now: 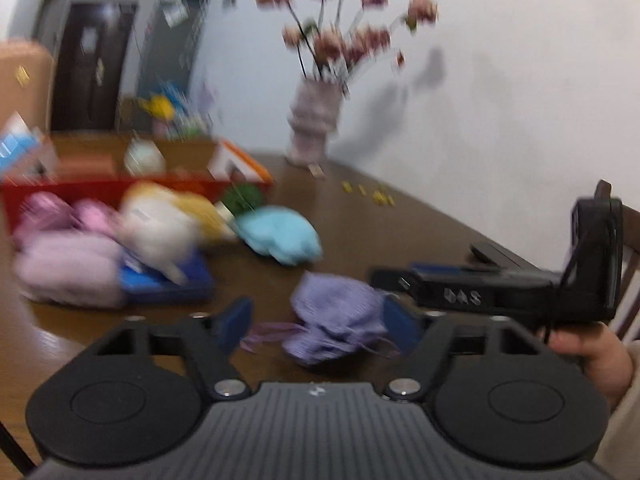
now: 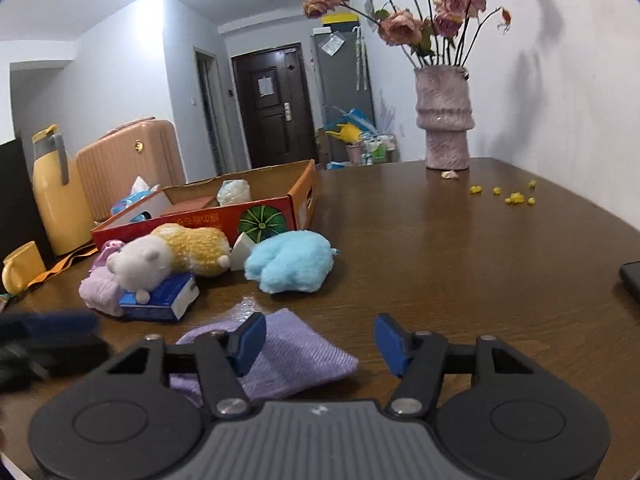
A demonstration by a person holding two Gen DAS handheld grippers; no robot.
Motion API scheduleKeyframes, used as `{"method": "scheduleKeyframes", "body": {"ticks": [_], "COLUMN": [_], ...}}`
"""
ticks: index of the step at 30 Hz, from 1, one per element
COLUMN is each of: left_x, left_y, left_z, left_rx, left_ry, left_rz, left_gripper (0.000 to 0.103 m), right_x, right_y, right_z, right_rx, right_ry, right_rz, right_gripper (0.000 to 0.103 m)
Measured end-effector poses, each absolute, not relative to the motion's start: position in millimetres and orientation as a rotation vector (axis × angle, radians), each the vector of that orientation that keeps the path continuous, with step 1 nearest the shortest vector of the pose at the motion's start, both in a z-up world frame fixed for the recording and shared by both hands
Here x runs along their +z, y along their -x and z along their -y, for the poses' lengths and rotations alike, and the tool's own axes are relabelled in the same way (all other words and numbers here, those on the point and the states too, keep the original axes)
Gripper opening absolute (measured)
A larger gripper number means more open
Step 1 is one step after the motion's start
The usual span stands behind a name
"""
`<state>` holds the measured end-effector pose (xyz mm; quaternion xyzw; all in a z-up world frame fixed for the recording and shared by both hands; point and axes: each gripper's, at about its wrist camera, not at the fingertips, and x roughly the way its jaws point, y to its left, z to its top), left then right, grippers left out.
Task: Organize soft objects
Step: 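Reach the right gripper to the lavender drawstring pouch and grasp it, then lift the lavender pouch with the right gripper and carry it toward the box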
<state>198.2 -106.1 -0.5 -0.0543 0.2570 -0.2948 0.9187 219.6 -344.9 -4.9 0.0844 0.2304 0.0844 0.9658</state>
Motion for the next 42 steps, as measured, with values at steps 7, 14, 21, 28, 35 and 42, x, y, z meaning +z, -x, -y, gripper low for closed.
{"method": "scheduleKeyframes", "body": {"ticks": [7,14,21,28,35,42], "left_x": [-21.2,-12.4,-2.2,-10.9,-19.8,-14.4], "left_y": [-216.7,-219.5,-238.2,-214.8,-209.5,-209.4], "left_z": [96.8,40.7,58.5,58.0,0.4,-2.0], "left_rx": [-0.522,-0.446,-0.517,-0.503,-0.195,-0.315], "left_ry": [0.129,0.363,0.330,0.197,0.202,0.348], "left_rz": [-0.648,-0.661,-0.641,-0.601,-0.631,-0.637], "left_gripper": [0.037,0.048,0.066,0.080,0.080,0.081], "right_x": [-11.1,-8.4,-9.8,-16.1,-7.1,5.9], "right_y": [-236.1,-231.7,-227.7,-229.9,-211.3,-241.0], "right_z": [341.6,323.4,322.6,309.2,273.8,289.3], "right_rx": [0.284,0.370,0.362,0.383,0.664,0.415], "right_ry": [-0.194,-0.231,-0.286,-0.262,-0.180,-0.200], "right_rz": [-0.517,-0.544,-0.543,-0.592,-0.581,-0.529], "right_gripper": [0.052,0.052,0.052,0.037,0.034,0.065]}}
